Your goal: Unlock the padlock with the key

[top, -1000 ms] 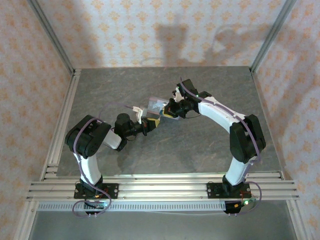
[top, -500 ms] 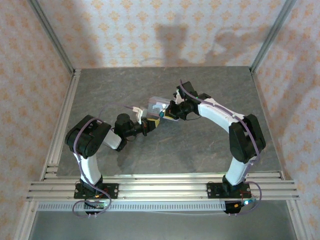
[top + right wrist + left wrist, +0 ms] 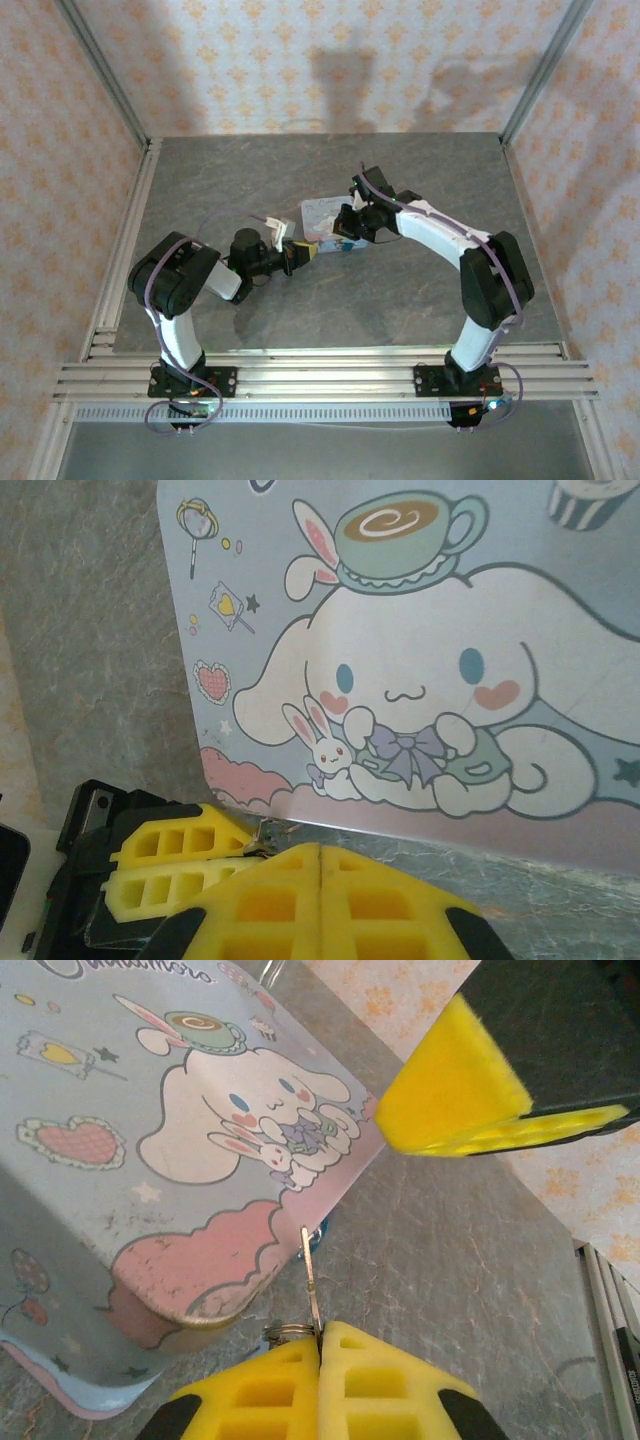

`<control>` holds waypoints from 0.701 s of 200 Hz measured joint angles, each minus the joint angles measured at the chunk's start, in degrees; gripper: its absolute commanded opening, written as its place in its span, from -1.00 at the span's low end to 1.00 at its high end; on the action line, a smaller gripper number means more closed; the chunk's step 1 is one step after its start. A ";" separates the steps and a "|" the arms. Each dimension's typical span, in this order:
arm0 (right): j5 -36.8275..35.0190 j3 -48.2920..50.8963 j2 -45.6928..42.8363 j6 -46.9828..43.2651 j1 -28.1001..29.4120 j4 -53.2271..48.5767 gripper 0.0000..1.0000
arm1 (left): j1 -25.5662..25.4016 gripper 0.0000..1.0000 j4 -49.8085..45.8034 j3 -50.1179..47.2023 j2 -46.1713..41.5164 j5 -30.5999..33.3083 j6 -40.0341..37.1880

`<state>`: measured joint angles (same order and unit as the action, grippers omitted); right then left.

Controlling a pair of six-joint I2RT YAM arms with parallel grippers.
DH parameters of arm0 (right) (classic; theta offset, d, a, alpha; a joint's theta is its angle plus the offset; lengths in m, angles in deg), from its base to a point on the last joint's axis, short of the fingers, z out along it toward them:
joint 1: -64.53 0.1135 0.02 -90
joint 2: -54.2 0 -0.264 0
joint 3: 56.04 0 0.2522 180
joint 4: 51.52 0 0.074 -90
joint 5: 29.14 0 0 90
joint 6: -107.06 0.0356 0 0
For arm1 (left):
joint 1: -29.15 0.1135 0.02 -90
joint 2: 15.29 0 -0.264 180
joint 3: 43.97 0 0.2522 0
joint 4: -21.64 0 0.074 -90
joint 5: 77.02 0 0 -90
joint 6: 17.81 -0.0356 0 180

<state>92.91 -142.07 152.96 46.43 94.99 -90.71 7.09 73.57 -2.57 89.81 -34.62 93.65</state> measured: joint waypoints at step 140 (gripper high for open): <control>-30.69 15.67 -0.48 1.03 14.64 15.30 0.01 | -1.20 -1.00 -34.18 -5.77 -30.38 6.62 -12.61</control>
<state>62.23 -126.40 152.48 47.45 109.63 -75.41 5.89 39.38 -8.35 59.43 -27.99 81.03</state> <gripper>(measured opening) 0.506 0.048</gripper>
